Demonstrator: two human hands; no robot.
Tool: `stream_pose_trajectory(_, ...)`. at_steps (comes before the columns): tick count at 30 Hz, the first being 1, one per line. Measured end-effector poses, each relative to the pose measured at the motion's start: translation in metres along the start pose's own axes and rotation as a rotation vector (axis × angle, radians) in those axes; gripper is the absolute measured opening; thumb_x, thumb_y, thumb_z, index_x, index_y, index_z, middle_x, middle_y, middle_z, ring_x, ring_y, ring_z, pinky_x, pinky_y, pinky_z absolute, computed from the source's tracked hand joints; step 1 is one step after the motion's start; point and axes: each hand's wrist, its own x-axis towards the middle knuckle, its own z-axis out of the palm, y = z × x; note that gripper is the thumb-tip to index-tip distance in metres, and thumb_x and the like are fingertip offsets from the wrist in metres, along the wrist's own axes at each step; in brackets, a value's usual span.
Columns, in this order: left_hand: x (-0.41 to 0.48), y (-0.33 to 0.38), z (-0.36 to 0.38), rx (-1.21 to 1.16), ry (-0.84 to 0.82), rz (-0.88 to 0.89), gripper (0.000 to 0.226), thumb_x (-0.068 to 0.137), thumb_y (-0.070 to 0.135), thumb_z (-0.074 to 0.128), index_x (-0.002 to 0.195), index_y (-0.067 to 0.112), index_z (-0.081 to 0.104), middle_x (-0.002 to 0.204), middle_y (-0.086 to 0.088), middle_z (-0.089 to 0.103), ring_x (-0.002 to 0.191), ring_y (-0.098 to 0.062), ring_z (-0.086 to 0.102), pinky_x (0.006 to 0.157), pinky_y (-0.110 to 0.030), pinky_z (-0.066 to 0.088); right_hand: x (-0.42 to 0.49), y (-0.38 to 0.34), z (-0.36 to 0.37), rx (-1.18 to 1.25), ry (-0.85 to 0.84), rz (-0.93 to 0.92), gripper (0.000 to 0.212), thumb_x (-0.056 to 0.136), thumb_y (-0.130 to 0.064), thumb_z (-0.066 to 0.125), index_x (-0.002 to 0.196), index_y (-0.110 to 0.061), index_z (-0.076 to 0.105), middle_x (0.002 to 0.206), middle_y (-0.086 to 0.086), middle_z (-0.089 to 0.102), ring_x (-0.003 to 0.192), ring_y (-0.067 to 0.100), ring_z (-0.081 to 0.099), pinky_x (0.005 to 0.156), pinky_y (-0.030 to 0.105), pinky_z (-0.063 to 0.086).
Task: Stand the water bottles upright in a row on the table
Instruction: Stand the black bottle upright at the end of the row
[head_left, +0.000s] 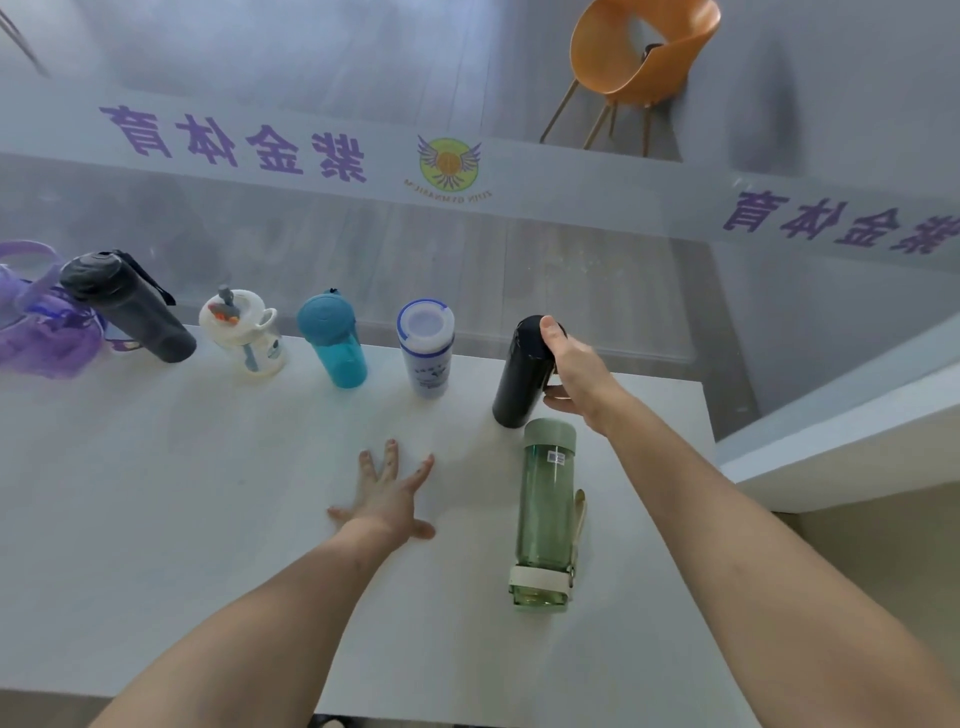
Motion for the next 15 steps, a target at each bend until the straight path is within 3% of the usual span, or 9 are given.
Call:
stream_pose_trajectory(3, -0.001, 0.000, -0.001, -0.002, -0.001, 0.005, 0.113, 0.081, 0.049, 0.082, 0.150, 0.067, -0.006, 0.163, 0.012, -0.035, 0.151, -0.030, -0.031, 0.099, -0.086, 0.024, -0.002, 0.016, 0.001, -0.034, 0.010, -0.093, 0.078, 0.086, -0.085, 0.038, 0.148, -0.037, 0.045, 0.135, -0.013, 0.049, 0.129, 0.022, 0.049, 0.114, 0.046, 0.039)
stream_pose_trajectory(5, -0.002, 0.000, -0.001, -0.008, -0.001, 0.009, 0.113, 0.081, 0.049, 0.082, 0.150, 0.067, -0.005, 0.163, 0.012, -0.034, 0.151, -0.030, -0.031, 0.099, -0.086, 0.024, -0.006, 0.032, 0.000, 0.000, 0.032, -0.222, 0.086, 0.075, -0.087, 0.050, 0.144, -0.035, 0.048, 0.126, -0.019, 0.055, 0.125, 0.010, 0.051, 0.111, 0.037, 0.037)
stream_pose_trajectory(7, -0.002, 0.000, -0.001, -0.004, -0.003, 0.010, 0.113, 0.082, 0.049, 0.082, 0.150, 0.066, -0.006, 0.163, 0.012, -0.035, 0.151, -0.029, -0.032, 0.099, -0.086, 0.024, -0.009, 0.047, 0.003, 0.014, 0.037, -0.302, 0.082, 0.073, -0.072, 0.070, 0.143, -0.037, 0.047, 0.125, -0.022, 0.057, 0.123, 0.003, 0.052, 0.102, 0.028, 0.040)
stream_pose_trajectory(10, 0.000, -0.001, -0.002, 0.003, -0.022, 0.011, 0.113, 0.082, 0.051, 0.081, 0.149, 0.067, -0.009, 0.161, 0.013, -0.038, 0.150, -0.029, -0.033, 0.100, -0.087, 0.023, -0.002, 0.060, 0.014, -0.092, 0.100, -0.342, 0.085, 0.069, -0.048, 0.089, 0.140, -0.046, 0.041, 0.132, -0.014, 0.058, 0.126, 0.010, 0.054, 0.103, 0.031, 0.046)
stream_pose_trajectory(13, 0.002, -0.002, -0.001, 0.001, -0.030, 0.012, 0.113, 0.082, 0.052, 0.080, 0.149, 0.067, -0.010, 0.161, 0.013, -0.039, 0.149, -0.029, -0.034, 0.100, -0.087, 0.023, 0.012, 0.071, 0.022, -0.086, 0.167, -0.381, 0.078, 0.073, -0.026, 0.090, 0.137, -0.036, 0.045, 0.126, -0.010, 0.062, 0.117, 0.010, 0.061, 0.103, 0.037, 0.052)
stream_pose_trajectory(15, 0.002, -0.002, -0.001, 0.002, -0.028, 0.008, 0.113, 0.082, 0.052, 0.080, 0.149, 0.068, -0.009, 0.161, 0.014, -0.039, 0.150, -0.029, -0.034, 0.100, -0.086, 0.023, 0.018, 0.075, 0.023, -0.072, 0.202, -0.411, 0.072, 0.078, -0.016, 0.086, 0.135, -0.031, 0.046, 0.121, -0.012, 0.063, 0.111, -0.001, 0.061, 0.098, 0.033, 0.055)
